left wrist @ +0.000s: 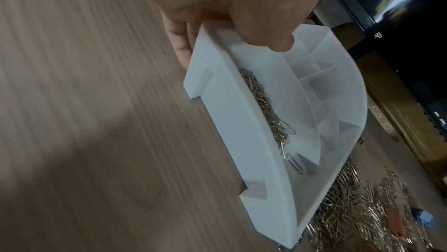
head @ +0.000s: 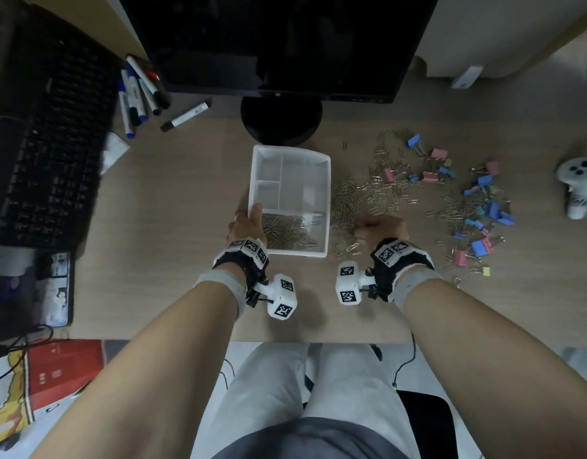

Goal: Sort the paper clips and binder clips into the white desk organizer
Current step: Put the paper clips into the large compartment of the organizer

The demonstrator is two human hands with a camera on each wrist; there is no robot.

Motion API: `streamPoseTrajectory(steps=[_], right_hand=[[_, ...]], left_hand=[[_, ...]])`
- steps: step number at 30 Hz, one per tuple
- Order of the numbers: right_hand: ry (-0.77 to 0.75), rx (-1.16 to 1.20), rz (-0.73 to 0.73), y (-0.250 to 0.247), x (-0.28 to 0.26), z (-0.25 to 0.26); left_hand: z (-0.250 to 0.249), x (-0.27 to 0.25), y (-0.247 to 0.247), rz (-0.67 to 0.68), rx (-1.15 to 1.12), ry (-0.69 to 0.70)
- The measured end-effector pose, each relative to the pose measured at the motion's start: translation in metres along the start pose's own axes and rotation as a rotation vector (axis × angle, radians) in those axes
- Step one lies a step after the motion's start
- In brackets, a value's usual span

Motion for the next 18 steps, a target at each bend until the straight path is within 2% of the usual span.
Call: streamPoseTrajectory(steps=[3, 8, 11, 13, 15, 18], right_hand=[[-0.004, 0.115, 0.109, 0.010, -0.006, 0.010], [-0.051, 0.327, 0.406, 0.048, -0.039, 0.049], [0.038, 0.360, 0.573, 0.077, -0.062, 0.062], [0.087, 0.342, 0.549, 0.080, -0.063, 0.060], [0.141, 0.357, 0.442, 0.060, -0.057, 0.059], [0.128, 0.147, 0.271, 0.021, -0.036, 0.033]], left_hand=[[-0.005, -0.006, 0.000, 0.046, 0.123, 0.010], [-0.018, -0.015, -0.009, 0.141, 0.312, 0.111], [-0.021, -0.013, -0.008, 0.144, 0.430, 0.192], [-0.018, -0.012, -0.003, 0.150, 0.487, 0.204], [-0.017, -0.015, -0.001, 0.161, 0.519, 0.204], [-0.018, -0.017, -0.001, 0.167, 0.561, 0.208]])
Point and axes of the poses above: each hand's wrist, its own x-axis towards the middle knuckle, its own y-axis out of the palm, z = x × y, the point moved 6 cm from there along x, towards the middle knuckle, and after that the axes turned 3 degrees about x, right-handed, at the moved point
